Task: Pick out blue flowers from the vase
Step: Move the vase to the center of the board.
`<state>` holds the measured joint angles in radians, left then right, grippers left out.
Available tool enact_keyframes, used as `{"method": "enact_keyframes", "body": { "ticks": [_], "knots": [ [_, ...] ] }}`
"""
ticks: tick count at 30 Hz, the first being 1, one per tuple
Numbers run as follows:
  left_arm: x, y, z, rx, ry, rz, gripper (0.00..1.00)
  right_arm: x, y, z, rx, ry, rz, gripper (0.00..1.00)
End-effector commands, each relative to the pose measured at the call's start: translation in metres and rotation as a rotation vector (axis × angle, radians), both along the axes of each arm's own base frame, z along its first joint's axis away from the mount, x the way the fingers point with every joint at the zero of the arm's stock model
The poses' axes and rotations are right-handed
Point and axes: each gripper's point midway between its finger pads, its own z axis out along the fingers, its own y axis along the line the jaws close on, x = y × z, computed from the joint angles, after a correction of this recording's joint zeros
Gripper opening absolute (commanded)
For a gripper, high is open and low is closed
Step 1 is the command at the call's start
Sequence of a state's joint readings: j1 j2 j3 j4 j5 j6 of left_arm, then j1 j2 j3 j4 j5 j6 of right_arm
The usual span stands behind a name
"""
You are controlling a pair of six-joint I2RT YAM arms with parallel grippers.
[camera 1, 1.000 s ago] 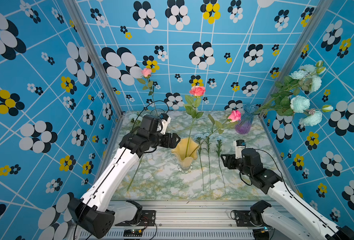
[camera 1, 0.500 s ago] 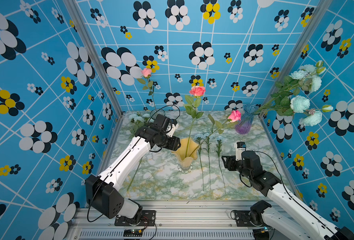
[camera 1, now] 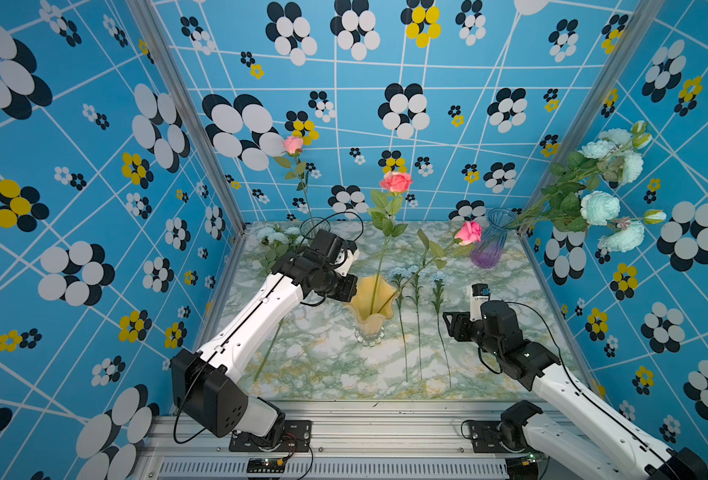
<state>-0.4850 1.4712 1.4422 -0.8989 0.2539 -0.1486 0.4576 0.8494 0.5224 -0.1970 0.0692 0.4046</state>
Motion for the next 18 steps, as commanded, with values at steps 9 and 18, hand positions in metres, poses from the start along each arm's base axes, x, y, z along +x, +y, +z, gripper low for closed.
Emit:
{"method": "enact_keyframes", "body": {
  "ticks": [9, 18],
  "knots": [
    [0.082, -0.012, 0.035, -0.058, -0.135, 0.039, 0.0, 0.005, 0.0, 0.006, -0.007, -0.022, -0.007, 0.62],
    [0.139, -0.012, 0.039, -0.044, -0.163, 0.08, 0.0, 0.006, 0.001, 0.004, -0.014, -0.016, -0.005, 0.62]
  ]
}}
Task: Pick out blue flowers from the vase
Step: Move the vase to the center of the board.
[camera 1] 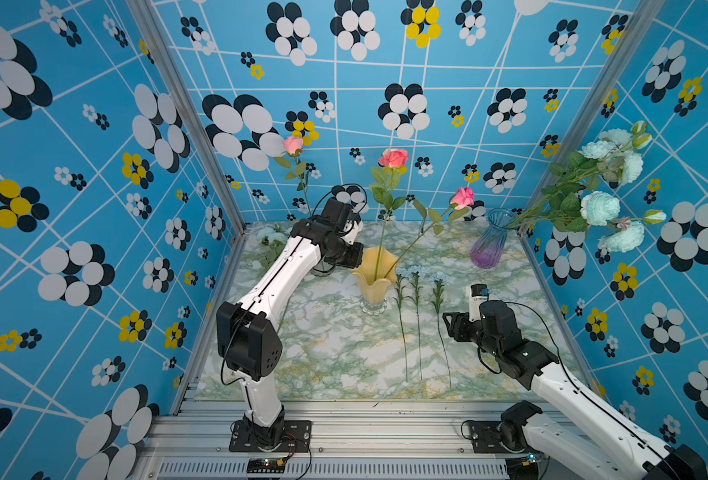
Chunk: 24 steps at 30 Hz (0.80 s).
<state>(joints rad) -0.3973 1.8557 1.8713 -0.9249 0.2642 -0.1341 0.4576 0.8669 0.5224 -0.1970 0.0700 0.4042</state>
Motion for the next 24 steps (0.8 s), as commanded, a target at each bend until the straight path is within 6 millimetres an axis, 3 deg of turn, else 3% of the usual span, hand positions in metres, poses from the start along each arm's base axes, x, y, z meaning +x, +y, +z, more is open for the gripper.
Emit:
{"method": "enact_keyframes", "body": {
  "ticks": [1, 16, 24],
  "knots": [
    [0.035, 0.001, 0.034, -0.03, -0.146, 0.017, 0.0, 0.005, 0.001, 0.009, -0.007, -0.03, -0.004, 0.62],
    [0.104, 0.005, 0.022, -0.042, -0.186, 0.093, 0.0, 0.007, 0.002, 0.006, -0.019, -0.019, -0.001, 0.61],
    [0.133, 0.012, 0.029, -0.073, -0.22, 0.129, 0.0, 0.009, 0.004, 0.004, -0.029, -0.01, 0.002, 0.61]
  ]
}}
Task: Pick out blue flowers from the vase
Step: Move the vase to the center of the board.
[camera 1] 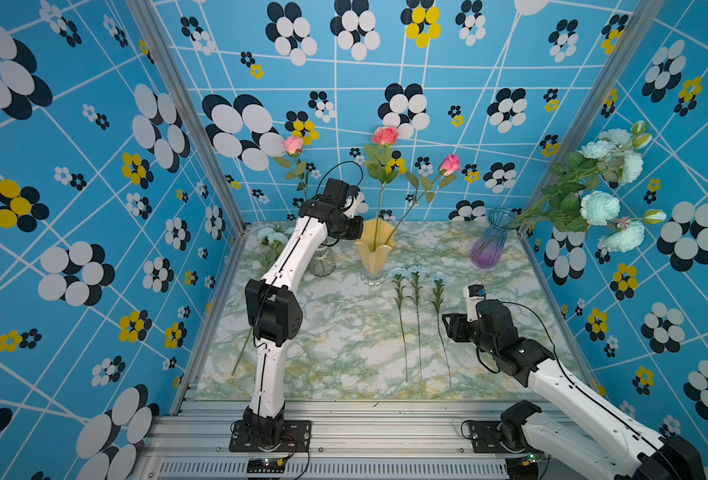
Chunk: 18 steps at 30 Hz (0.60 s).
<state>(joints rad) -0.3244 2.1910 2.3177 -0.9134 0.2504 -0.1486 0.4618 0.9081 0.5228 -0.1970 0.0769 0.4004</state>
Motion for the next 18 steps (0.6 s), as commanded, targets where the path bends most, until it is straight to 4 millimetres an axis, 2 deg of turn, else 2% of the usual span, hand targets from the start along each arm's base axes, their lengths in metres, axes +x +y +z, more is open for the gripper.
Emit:
{"method": "enact_keyframes", "body": {
  "ticks": [1, 8, 13, 15, 18],
  "knots": [
    [0.029, 0.008, 0.024, -0.041, -0.11, 0.035, 0.0, 0.008, 0.003, 0.014, -0.007, -0.041, 0.001, 0.61],
    [0.038, -0.001, 0.031, -0.103, -0.142, 0.011, 0.05, 0.01, 0.005, 0.012, -0.013, -0.031, 0.007, 0.61],
    [0.042, -0.003, 0.03, -0.118, -0.15, 0.008, 0.13, 0.011, 0.006, 0.012, -0.012, -0.029, 0.01, 0.61],
    [0.044, -0.005, 0.029, -0.129, -0.149, 0.005, 0.21, 0.011, 0.006, 0.01, -0.014, -0.024, 0.009, 0.61],
    [0.043, -0.009, 0.033, -0.156, -0.152, -0.008, 0.42, 0.011, 0.006, 0.01, -0.016, -0.023, 0.006, 0.61]
  ]
}}
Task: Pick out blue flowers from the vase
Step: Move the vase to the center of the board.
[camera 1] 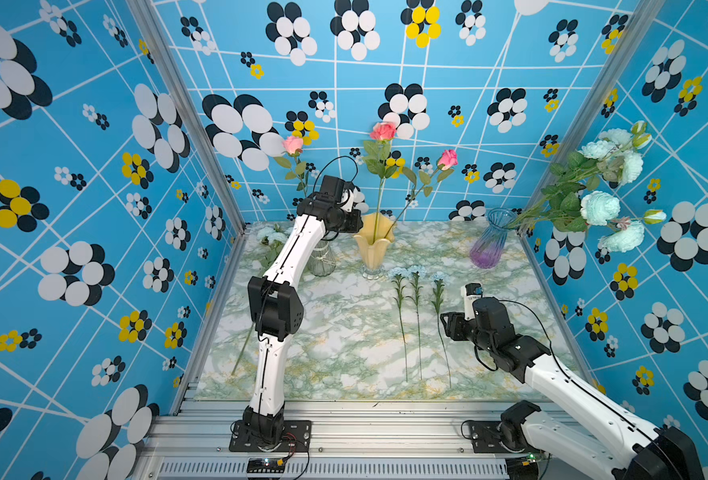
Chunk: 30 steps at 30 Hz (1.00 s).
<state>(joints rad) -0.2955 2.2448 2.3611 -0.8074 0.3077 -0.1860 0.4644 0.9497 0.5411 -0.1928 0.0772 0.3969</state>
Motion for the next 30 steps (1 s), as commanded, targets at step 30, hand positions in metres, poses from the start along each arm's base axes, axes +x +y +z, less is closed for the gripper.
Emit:
{"method": "enact_keyframes", "body": {
  "ticks": [30],
  "knots": [
    [-0.238, -0.056, 0.132, -0.227, -0.624, 0.022, 0.76, 0.002, -0.043, 0.076, -0.136, -0.148, -0.15, 0.69]
  ]
}}
